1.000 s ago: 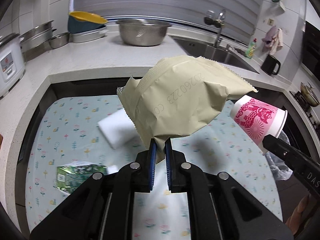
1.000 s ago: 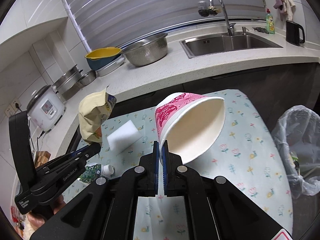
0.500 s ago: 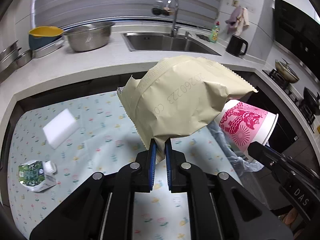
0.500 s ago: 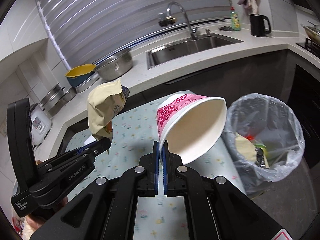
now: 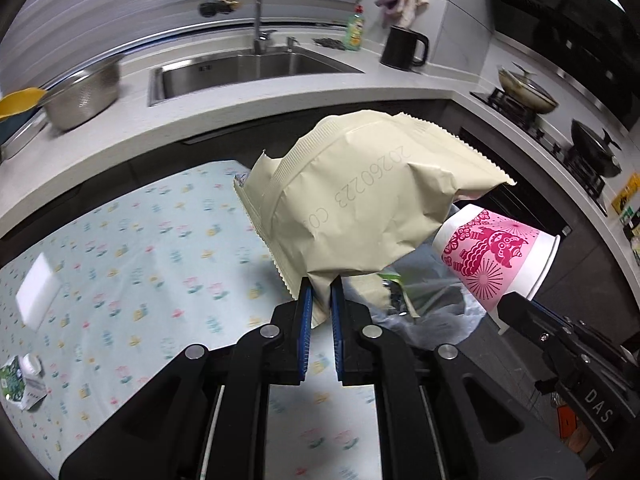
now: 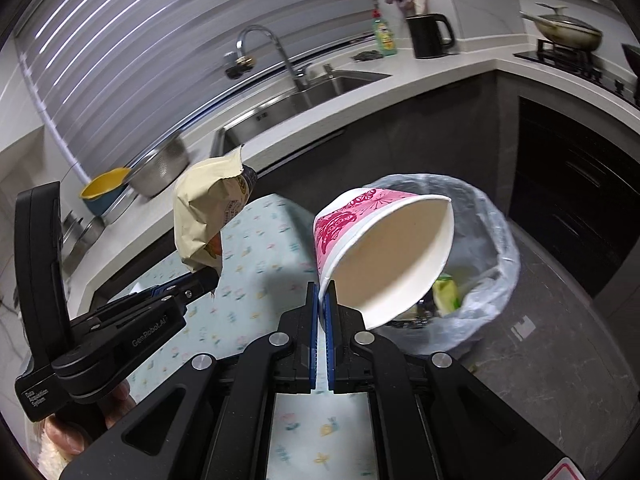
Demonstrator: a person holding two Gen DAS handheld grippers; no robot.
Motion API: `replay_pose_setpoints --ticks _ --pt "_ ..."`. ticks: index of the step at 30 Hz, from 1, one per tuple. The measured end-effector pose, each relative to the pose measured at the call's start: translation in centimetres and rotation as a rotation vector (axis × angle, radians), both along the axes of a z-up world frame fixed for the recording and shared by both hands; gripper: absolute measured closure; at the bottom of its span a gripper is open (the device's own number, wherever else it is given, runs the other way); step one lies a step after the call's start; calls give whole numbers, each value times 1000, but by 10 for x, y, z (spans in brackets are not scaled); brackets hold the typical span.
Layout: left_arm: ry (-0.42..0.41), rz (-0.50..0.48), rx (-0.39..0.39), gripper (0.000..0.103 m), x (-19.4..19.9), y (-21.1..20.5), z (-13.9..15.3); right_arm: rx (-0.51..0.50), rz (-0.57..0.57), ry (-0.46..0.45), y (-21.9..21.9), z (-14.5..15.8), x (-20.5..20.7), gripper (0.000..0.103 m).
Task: Collect trash
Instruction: 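Carry the bag and cup over the bin and open both tools to drop them, then move both tools back over the green milk carton and white sponge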
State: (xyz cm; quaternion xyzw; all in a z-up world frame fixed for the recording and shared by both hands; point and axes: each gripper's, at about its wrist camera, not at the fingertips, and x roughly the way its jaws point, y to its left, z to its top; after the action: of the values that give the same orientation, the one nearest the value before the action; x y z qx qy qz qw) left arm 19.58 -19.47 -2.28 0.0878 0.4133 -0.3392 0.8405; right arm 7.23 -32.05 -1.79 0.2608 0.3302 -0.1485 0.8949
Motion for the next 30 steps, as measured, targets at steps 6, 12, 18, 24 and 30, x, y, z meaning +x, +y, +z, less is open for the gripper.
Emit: replay_pose_setpoints --ticks 6,12,18,24,30 --pt "31 -71 15 94 -5 -52 -15 1 -68 9 -32 -7 -18 100" --pt "47 -151 41 91 -9 -97 -30 15 -122 20 -54 -19 -26 100" --pt "54 -166 38 78 -6 -115 -37 18 -146 30 -66 -28 -23 99" --pt "35 -101 6 53 5 -95 -33 15 -136 33 -72 -32 -12 100" --pt "18 -18 1 44 18 -65 -32 -3 -92 22 -65 -31 13 99"
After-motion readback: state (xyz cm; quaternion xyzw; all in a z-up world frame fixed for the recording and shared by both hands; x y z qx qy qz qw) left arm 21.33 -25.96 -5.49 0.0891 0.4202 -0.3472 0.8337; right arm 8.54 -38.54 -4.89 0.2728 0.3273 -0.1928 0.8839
